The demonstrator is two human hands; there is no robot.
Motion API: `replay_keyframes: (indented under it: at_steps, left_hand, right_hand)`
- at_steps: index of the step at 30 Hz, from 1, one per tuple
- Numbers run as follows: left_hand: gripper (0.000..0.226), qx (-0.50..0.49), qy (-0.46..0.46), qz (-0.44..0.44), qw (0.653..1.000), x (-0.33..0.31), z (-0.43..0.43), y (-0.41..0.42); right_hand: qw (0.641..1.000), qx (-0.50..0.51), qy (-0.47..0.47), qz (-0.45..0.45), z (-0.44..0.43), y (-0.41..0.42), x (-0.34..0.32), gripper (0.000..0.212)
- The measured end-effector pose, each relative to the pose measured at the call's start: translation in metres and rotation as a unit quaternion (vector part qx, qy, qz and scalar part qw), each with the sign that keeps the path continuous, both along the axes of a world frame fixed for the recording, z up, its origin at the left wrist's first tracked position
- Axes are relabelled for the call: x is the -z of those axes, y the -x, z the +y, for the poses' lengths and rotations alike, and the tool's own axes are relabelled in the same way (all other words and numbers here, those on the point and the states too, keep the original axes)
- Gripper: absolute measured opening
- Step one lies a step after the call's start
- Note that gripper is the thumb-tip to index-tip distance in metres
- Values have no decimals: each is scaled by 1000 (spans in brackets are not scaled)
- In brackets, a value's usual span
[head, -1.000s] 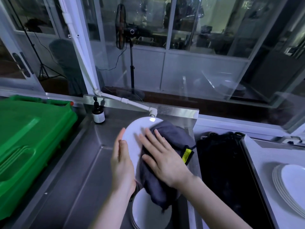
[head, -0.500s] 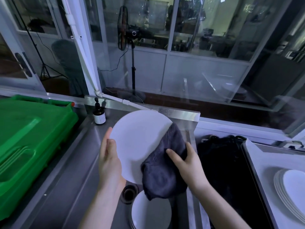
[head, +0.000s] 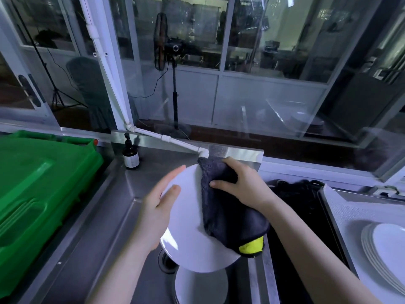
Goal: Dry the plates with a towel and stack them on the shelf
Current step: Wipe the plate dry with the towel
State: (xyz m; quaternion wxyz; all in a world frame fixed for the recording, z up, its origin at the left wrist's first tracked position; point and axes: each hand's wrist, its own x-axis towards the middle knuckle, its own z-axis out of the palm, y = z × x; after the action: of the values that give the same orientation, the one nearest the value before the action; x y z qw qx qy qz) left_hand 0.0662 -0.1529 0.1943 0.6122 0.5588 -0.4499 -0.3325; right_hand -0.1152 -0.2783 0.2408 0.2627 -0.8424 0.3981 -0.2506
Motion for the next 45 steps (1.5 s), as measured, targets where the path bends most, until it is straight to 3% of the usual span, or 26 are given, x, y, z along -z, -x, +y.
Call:
replay_keyframes:
  at_steps: [3,7,11,16,18,21,23,25,27,28,30,33,35,40,42,45]
  left_hand:
    - [46,-64,8,51,997,3,2,-5]
    - [45,-147,15,149,978,3,3,-10]
    - [45,-74,-26,76,994,9,2,-18]
    - [45,95,-41,-101,989,-2,-5,-21]
    - [48,107,-44,-108,987,-5,-9,-23]
    - [48,14,-63,-83,994,-4,-13,-27]
    - [40,-90,-66,-41,993,7,-8,-23]
    - [36,-141,-63,54,986,20,3,-6]
    - [52,-137,-48,126,981,31,9,18]
    - [54,-156,-40,151,975,32,7,27]
    - [40,-200,-38,194,960,27,-1,31]
    - [34,-185,-19,160,969,18,-8,18]
    - [46,-154,-26,115,981,15,-7,5]
    - [37,-28,-56,-60,996,1,-11,-22]
    - [43,-1,-61,-112,992,-1,-15,-26]
    - [39,-13,-44,-112,993,4,-12,-27]
  right_hand:
    - [990,31,-67,-118,12,15,12,33]
    - [941,52,-203,-265,42,28,41,27]
    - [961,42,-176,-211,37,23,32,25]
    - [992,-54,-110,-21,12,9,-2,31]
    - [989,-74,-125,-16,10,8,-4,21]
    - [982,-52,-149,-103,11,15,4,14]
    - [953,22,-191,-234,14,20,18,12]
    - [878,119,-265,-380,19,19,33,11]
    - [812,163,-313,-464,29,13,46,13]
    - [803,169,-320,-474,34,9,52,14]
    - [812,173,-321,-456,43,3,59,11]
    - [840,180,-294,-418,41,6,54,13]
    - [881,156,-248,-373,32,10,40,16]
    - [988,22,-67,-139,5,9,-10,27]
    - [997,-32,-32,-60,1,2,-18,22]
    - [995,-60,-48,-69,4,3,-13,20]
